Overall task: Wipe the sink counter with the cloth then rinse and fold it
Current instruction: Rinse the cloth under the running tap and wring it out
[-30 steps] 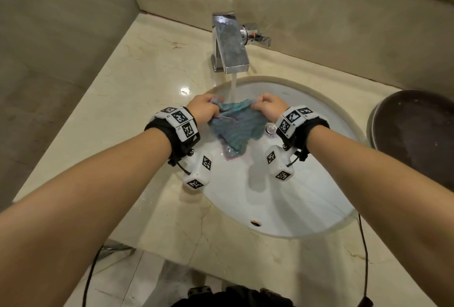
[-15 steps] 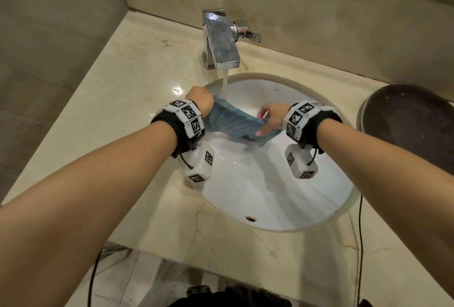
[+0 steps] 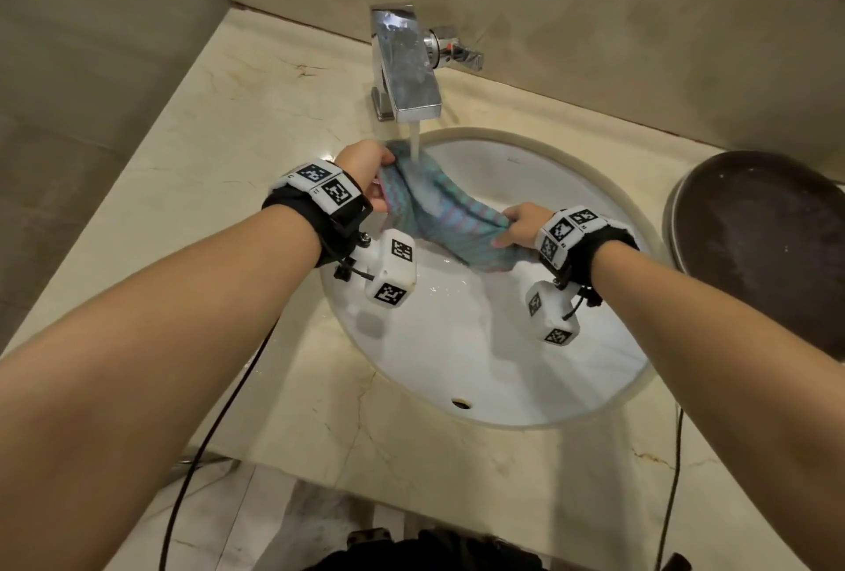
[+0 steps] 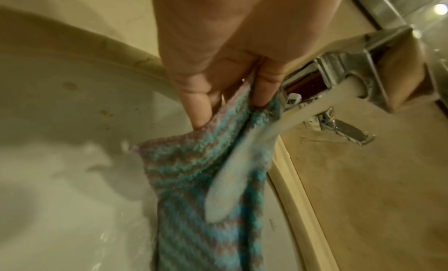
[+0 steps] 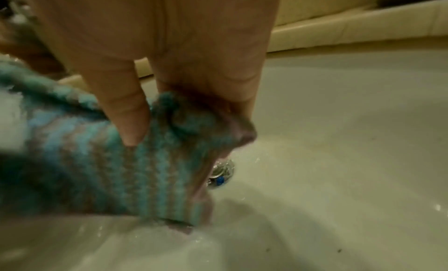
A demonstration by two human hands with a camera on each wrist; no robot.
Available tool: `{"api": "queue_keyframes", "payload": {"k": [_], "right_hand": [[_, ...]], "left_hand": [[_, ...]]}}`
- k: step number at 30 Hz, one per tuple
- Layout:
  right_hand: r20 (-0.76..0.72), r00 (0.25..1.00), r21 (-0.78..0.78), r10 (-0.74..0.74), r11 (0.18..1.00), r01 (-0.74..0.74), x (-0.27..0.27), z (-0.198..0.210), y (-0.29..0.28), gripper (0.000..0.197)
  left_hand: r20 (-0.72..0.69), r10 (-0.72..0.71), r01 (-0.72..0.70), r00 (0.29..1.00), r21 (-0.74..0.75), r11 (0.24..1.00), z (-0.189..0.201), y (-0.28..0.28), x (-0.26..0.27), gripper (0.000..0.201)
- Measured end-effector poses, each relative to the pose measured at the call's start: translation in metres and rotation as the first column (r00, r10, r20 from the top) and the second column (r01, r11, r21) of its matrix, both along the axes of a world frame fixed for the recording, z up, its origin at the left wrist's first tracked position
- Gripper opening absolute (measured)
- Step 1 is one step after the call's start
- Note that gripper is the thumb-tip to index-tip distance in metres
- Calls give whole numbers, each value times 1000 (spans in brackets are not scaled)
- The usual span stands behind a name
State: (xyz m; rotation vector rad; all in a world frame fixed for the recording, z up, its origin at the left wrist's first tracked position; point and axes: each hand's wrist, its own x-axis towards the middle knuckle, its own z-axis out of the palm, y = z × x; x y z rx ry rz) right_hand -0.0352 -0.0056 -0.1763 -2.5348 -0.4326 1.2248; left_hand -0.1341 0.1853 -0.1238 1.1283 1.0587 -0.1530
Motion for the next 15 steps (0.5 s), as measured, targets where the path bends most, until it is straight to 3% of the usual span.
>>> {"api": "queue_keyframes", "payload": {"k": [3, 5, 8, 13, 15], "right_hand": [[-71, 961, 182, -266, 944, 275, 6, 1, 1, 3], [-195, 898, 293, -394, 850, 437, 7, 3, 5, 18], [-341, 843, 328, -416, 788, 522, 0, 12, 17, 20], [-441, 764, 462, -471, 611, 643, -17, 20, 41, 25], [-516, 735, 461, -440, 581, 671, -26, 22, 51, 22]], "left_hand": [[-1, 18, -18, 1000, -61, 998, -4, 1, -3, 23], [-4, 15, -15, 1000, -98, 995, -6, -2, -4, 30], [12, -35, 36, 999, -126, 991, -7, -8, -6, 42], [62, -60, 69, 996, -141, 988, -6, -18, -8, 39], [78, -86, 98, 993, -153, 983, -6, -22, -9, 38]]}}
